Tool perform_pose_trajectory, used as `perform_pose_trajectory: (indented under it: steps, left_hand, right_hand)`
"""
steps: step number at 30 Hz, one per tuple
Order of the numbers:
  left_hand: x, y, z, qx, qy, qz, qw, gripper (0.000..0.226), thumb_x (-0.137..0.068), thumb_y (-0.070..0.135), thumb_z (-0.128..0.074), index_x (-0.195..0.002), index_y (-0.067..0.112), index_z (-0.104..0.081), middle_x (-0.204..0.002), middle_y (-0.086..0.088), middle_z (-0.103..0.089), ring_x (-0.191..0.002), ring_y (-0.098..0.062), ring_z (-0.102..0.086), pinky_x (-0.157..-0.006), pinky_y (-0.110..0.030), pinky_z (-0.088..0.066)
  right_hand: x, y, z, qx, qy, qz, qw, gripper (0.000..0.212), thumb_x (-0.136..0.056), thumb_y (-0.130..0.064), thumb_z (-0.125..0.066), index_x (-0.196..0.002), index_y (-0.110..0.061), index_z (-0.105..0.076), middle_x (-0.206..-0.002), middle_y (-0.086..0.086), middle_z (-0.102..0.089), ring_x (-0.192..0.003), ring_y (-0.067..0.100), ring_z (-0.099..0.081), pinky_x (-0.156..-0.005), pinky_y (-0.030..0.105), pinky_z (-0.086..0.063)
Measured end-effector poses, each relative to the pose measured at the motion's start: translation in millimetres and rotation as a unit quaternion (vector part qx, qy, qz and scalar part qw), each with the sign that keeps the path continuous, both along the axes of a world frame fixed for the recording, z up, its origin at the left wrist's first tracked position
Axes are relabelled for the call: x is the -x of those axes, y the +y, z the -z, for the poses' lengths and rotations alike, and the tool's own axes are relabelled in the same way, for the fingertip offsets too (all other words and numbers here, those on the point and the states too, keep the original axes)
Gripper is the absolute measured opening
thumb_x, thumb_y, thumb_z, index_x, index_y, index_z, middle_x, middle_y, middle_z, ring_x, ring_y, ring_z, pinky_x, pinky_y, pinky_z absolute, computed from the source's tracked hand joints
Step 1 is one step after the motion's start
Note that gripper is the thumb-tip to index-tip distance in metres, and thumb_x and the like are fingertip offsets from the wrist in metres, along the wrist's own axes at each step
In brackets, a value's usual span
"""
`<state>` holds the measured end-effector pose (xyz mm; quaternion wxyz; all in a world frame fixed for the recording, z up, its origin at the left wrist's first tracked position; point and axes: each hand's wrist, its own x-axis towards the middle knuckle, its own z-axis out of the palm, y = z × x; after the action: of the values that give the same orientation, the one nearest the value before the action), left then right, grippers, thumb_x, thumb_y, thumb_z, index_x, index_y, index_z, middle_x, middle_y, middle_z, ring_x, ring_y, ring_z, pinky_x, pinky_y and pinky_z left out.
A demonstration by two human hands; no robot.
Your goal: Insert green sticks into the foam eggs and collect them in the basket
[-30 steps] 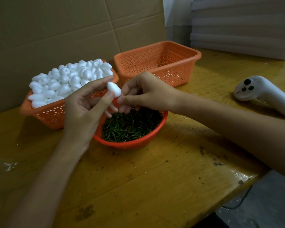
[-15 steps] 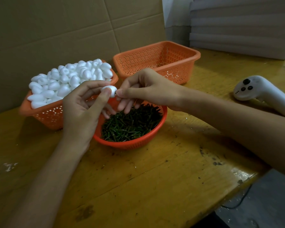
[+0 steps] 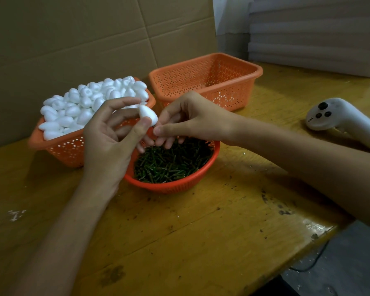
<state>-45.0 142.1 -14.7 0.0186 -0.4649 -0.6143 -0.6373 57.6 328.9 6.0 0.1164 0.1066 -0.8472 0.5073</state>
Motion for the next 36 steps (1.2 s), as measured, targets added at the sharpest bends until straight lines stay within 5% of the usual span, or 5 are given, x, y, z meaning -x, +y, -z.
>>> perform_pose_trajectory:
  steps: [4,10,19,29,36]
  left_hand:
    - [-1.6,-0.1,-0.9,-0.009,0.007,-0.006,1.000,0.022,-0.096,0.019,-0.076,-0.115,0.024,-0.067,-0.108,0.000,-0.079,-0.068,-0.021,-0.075,-0.055,-0.029,-0.057]
    - [-3.7,0.1,-1.1,-0.024,-0.039,-0.013,0.999,0.038,-0.103,0.030,-0.068,-0.137,0.017,-0.057,-0.118,-0.006,-0.077,-0.070,-0.027,-0.076,-0.054,-0.029,-0.057]
    - [-9.5,1.6,-2.1,-0.051,-0.039,-0.065,0.996,0.023,-0.108,0.025,-0.054,-0.126,0.012,-0.051,-0.109,-0.006,-0.072,-0.065,-0.024,-0.072,-0.048,-0.030,-0.052]
    - [-14.5,1.7,-5.6,-0.050,-0.037,-0.074,0.995,0.008,-0.108,0.024,-0.052,-0.115,0.021,-0.054,-0.103,-0.005,-0.071,-0.064,-0.023,-0.071,-0.047,-0.030,-0.051]
    - [-8.9,-0.7,-7.9,-0.074,-0.001,-0.124,0.990,0.007,-0.106,0.027,-0.051,-0.107,0.024,-0.058,-0.101,-0.003,-0.069,-0.092,-0.022,-0.070,-0.066,-0.035,-0.058]
  right_hand:
    - [-0.1,0.9,1.3,0.029,0.027,0.032,0.999,0.019,-0.097,-0.008,-0.070,-0.106,0.009,-0.073,-0.093,0.020,-0.078,-0.079,0.027,-0.073,-0.063,0.027,-0.054]
    - [-6.3,7.9,-14.1,0.066,0.083,0.117,0.987,0.014,-0.095,-0.008,-0.073,-0.101,0.004,-0.073,-0.083,0.016,-0.075,-0.065,0.025,-0.066,-0.054,0.030,-0.057]
    - [-25.7,83.1,-42.6,-0.288,0.016,0.385,0.877,0.033,-0.103,-0.039,-0.060,-0.092,-0.011,-0.074,-0.072,0.000,-0.072,-0.052,0.014,-0.069,-0.044,0.021,-0.050]
    - [-18.1,91.6,-36.5,-0.347,-0.062,0.391,0.850,0.041,-0.106,-0.047,-0.052,-0.078,-0.018,-0.060,-0.064,-0.003,-0.066,-0.038,0.003,-0.061,-0.044,0.020,-0.042]
    - [-17.1,88.8,-34.3,-0.340,-0.029,0.422,0.840,0.035,-0.104,-0.043,-0.058,-0.092,-0.011,-0.065,-0.073,0.002,-0.070,-0.049,0.014,-0.067,-0.053,0.032,-0.055]
